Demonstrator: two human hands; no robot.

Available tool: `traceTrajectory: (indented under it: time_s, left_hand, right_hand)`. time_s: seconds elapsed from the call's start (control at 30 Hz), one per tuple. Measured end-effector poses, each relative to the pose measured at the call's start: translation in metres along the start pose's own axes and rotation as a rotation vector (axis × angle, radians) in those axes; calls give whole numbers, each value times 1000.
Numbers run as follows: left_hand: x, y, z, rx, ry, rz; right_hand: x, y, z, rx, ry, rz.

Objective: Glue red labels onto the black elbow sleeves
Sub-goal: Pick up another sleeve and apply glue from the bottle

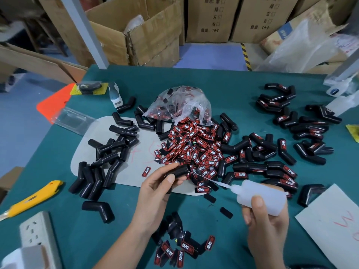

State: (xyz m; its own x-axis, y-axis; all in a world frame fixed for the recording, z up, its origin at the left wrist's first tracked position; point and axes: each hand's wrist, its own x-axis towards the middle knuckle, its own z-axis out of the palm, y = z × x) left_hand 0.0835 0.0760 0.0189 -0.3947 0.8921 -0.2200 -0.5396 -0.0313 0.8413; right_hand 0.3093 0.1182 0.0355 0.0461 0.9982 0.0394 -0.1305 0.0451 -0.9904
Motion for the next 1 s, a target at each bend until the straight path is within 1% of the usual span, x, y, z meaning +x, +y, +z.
traceTrajectory:
  time_s: [0.17, 0.3, 0.4, 0.53, 0.67, 0.77, 0.87, 0.93, 1.0]
  left_hand:
    - [-1, 2, 1, -4, -61, 10]
    - [-1, 1, 1, 11, -89, 45]
    - [-2, 3, -1, 10, -143, 19]
    - [-6, 5, -4, 75, -245, -25]
    - [-8, 6, -2, 174, -240, -16]
    - [-7, 5, -1, 194, -216, -16]
    - [-6, 1, 0, 198, -198, -27]
    - [-9, -5, 3, 189, -210, -53]
    - [-14, -11, 11, 191, -253, -100]
  right_hand:
    - [0, 3, -3, 13, 50, 53]
    - [2, 1, -1, 67, 41, 64]
    - [3, 0, 0, 101, 46, 91]
    - [3, 5, 0, 55, 48, 119]
    - [5, 7, 3, -3, -21, 90]
    - [9, 9, 3, -181, -72, 54]
    - [12, 15, -4, -383, -90, 93]
    - [14, 16, -9, -532, -94, 95]
    - [13, 14, -14, -681, -77, 69]
